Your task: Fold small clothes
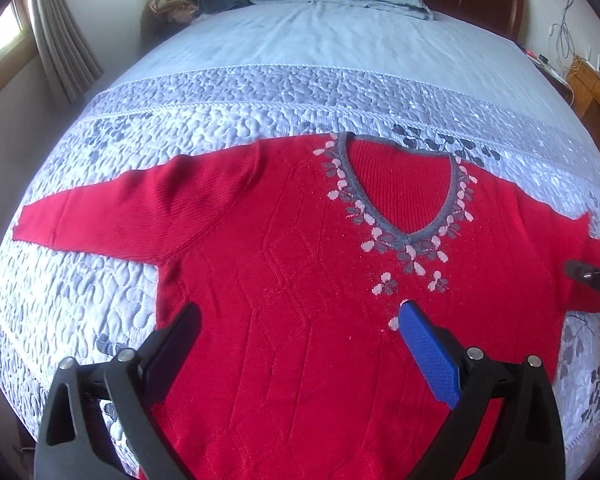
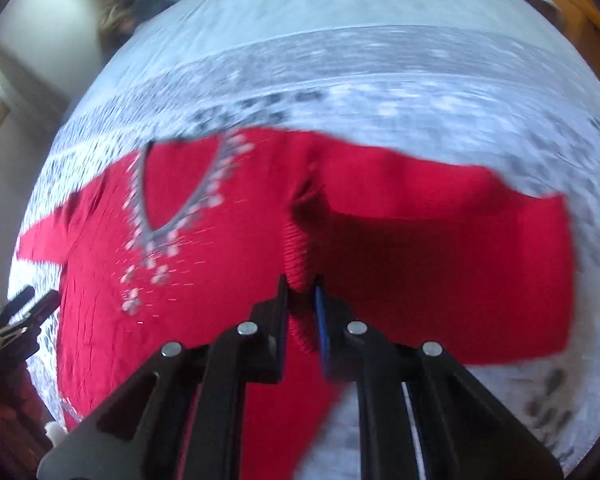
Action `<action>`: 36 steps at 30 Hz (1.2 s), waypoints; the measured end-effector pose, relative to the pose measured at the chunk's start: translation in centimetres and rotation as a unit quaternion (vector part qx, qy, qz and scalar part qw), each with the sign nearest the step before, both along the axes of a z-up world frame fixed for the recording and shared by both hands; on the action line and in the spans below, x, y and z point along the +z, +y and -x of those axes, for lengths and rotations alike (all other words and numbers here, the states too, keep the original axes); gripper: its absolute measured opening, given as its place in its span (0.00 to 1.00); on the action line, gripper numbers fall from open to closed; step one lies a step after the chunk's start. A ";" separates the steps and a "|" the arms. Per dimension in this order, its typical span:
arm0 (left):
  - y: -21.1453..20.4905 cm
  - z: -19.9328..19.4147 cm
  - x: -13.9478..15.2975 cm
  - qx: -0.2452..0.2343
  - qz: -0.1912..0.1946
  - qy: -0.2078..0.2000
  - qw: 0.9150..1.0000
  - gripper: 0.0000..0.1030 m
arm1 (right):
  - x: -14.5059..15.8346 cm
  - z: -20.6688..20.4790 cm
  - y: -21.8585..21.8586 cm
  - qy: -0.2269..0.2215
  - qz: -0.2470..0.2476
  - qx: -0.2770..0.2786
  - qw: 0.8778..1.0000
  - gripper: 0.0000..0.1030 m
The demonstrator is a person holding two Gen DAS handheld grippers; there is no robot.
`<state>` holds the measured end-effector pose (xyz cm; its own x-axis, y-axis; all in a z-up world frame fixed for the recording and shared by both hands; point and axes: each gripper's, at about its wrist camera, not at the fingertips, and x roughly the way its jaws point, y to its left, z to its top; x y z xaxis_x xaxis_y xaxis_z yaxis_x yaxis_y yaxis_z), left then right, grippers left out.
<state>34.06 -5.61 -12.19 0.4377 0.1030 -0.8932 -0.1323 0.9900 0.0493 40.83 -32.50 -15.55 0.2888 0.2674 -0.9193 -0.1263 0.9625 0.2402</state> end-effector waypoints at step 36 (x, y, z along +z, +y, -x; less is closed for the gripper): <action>-13.5 -6.8 -5.5 -0.057 0.253 0.079 0.962 0.05 | -2.0 14.2 -11.9 -0.095 -0.031 -0.126 0.987 0.30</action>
